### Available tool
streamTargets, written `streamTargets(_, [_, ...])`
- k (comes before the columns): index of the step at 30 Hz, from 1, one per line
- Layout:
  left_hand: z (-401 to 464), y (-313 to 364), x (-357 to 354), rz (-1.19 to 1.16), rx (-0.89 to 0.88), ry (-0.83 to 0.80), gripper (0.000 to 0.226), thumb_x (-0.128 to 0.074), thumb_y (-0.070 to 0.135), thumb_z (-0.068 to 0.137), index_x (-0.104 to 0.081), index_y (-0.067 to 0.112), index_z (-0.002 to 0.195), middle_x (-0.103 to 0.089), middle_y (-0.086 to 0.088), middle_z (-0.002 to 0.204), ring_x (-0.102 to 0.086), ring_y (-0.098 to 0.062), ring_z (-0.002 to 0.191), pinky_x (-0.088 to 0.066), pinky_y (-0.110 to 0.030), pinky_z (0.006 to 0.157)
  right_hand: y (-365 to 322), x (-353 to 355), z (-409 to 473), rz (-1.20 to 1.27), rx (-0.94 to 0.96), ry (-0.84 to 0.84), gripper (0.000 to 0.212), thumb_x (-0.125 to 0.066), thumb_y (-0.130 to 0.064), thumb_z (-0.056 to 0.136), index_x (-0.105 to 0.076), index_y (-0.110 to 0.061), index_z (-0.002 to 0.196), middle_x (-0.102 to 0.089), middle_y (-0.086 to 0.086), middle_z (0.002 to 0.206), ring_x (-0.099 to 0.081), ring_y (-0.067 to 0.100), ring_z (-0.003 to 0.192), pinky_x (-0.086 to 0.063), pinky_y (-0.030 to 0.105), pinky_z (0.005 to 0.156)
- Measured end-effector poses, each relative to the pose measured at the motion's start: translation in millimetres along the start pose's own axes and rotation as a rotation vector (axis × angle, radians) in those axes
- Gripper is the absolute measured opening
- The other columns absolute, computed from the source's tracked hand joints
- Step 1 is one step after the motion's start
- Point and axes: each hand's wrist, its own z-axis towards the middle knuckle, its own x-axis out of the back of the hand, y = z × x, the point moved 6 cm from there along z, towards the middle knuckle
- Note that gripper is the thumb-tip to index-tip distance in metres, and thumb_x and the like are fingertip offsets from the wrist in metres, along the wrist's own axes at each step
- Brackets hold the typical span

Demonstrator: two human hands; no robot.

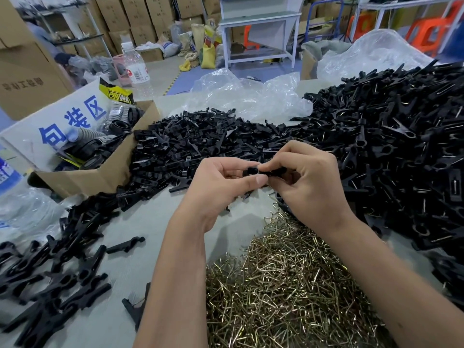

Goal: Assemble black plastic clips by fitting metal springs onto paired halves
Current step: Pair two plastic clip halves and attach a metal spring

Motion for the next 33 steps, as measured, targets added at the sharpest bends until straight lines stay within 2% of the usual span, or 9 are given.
streamTargets(3, [0,1,2,-0.024,-0.048,0.049,0.022,-0.088,0.015,0.079,-0.084,0.016,0.101,-0.056,-0.002,0.062,-0.041,-0.023,0.062,-0.033,-0.033,0.058,-1,-3,0,0.065,0.003,-0.026,0.017,-0.087,-0.002,0.079,-0.082,-0.01,0.093,-0.068,-0.001,0.089,-0.067,0.012,0.079,-0.054,0.028,0.065])
streamTargets(5, [-1,1,5,-0.029,-0.077,0.072,0.02,-0.084,0.011,0.084,-0.083,0.013,0.103,-0.068,-0.01,0.069,-0.049,-0.022,0.065,-0.04,-0.034,0.061,1,-5,0,0.144,-0.017,-0.06,0.018,-0.086,-0.005,0.082,-0.082,-0.011,0.098,-0.07,-0.002,0.093,-0.069,0.014,0.086,-0.058,0.033,0.071])
streamTargets(7, [-2,3,7,-0.035,-0.104,0.09,0.021,-0.084,0.011,0.084,-0.082,0.012,0.104,-0.076,-0.021,0.088,-0.059,-0.025,0.077,-0.047,-0.04,0.072,2,-6,0,0.192,-0.027,-0.069,0.019,-0.085,-0.007,0.084,-0.081,-0.013,0.103,-0.072,-0.004,0.096,-0.071,0.015,0.091,-0.059,0.037,0.076])
streamTargets(9, [-2,2,8,-0.048,-0.103,0.096,0.02,-0.084,0.013,0.083,-0.082,0.013,0.103,-0.077,-0.019,0.09,-0.062,-0.025,0.08,-0.05,-0.042,0.075,3,-6,0,0.22,-0.039,-0.084,0.018,-0.082,-0.009,0.088,-0.081,-0.015,0.104,-0.073,-0.007,0.097,-0.071,0.015,0.092,-0.059,0.037,0.076])
streamTargets(13, [0,-5,8,-0.159,-0.001,0.062,0.021,-0.075,0.025,0.089,-0.082,0.01,0.101,-0.07,-0.012,0.082,-0.055,-0.02,0.074,-0.046,-0.031,0.068,8,-7,0,0.291,-0.09,-0.052,0.018,-0.081,0.0,0.086,-0.082,-0.013,0.099,-0.075,-0.004,0.094,-0.073,0.018,0.088,-0.062,0.038,0.077])
streamTargets(17, [2,-5,5,-0.25,0.026,0.083,0.017,-0.064,0.006,0.099,-0.081,0.006,0.103,-0.074,-0.012,0.088,-0.063,-0.012,0.07,-0.053,-0.018,0.064,13,-3,-3,0.39,-0.178,0.044,0.015,-0.086,0.0,0.08,-0.079,-0.007,0.09,-0.077,0.0,0.084,-0.076,0.02,0.079,-0.065,0.04,0.074])
streamTargets(21, [2,-6,3,-0.313,0.097,0.096,0.025,-0.059,-0.005,0.096,-0.082,0.005,0.099,-0.074,-0.016,0.089,-0.067,-0.015,0.072,-0.057,-0.02,0.065,7,-1,-4,0.326,-0.126,0.065,0.015,-0.089,-0.002,0.078,-0.078,-0.008,0.086,-0.077,0.001,0.084,-0.075,0.018,0.081,-0.064,0.041,0.073])
streamTargets(27, [2,-8,2,-0.322,0.151,0.119,0.028,-0.062,-0.004,0.094,-0.085,0.011,0.088,-0.074,-0.016,0.088,-0.063,-0.022,0.081,-0.058,-0.018,0.062,-3,1,-2,0.176,0.019,0.045,0.012,-0.09,-0.002,0.078,-0.078,-0.006,0.081,-0.076,-0.002,0.086,-0.073,0.013,0.082,-0.061,0.034,0.072])
streamTargets(33, [1,-4,0,-0.32,0.126,0.082,0.026,-0.064,-0.004,0.094,-0.085,0.011,0.09,-0.076,-0.014,0.086,-0.071,-0.014,0.069,-0.059,-0.018,0.064,-2,3,-4,0.135,0.013,0.091,0.012,-0.089,-0.003,0.079,-0.078,-0.007,0.082,-0.075,-0.003,0.086,-0.073,0.011,0.083,-0.061,0.034,0.072])
